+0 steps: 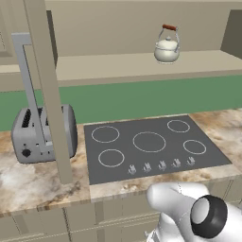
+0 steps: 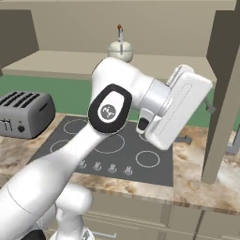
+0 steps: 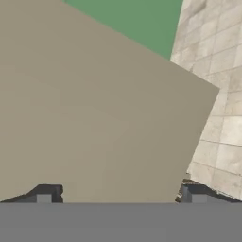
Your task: Open the cabinet, pick the kettle from the cabinet, and place it in the sink.
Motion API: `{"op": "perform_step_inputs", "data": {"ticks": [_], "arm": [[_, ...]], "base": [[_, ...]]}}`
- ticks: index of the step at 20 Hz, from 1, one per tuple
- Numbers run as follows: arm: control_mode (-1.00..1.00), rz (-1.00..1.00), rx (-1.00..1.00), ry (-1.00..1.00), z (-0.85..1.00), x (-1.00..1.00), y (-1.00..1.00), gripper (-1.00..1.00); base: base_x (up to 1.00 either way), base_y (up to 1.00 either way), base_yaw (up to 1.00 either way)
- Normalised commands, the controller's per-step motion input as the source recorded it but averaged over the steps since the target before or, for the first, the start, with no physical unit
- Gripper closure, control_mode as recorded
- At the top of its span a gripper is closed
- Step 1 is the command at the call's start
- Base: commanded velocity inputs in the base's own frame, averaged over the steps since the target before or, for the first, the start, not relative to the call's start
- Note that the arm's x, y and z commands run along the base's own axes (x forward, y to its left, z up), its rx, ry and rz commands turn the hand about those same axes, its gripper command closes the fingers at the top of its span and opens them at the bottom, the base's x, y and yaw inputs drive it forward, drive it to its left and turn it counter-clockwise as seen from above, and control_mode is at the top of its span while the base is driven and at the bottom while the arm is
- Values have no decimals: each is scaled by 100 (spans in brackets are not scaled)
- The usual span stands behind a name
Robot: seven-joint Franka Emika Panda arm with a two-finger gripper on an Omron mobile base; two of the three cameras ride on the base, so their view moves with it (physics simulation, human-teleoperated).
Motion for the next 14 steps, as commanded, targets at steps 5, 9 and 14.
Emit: {"op": "perform_step_inputs", "data": {"ticks": [5,9,14], "arm": [[-100,16,0,9,-4,0,14,-100],[-100,24,0,6,4,0,38,-100],[-100,32,-9,10,12,-7,61,-100]], "base": [[0,0,0],[0,0,0],[0,0,0]]}}
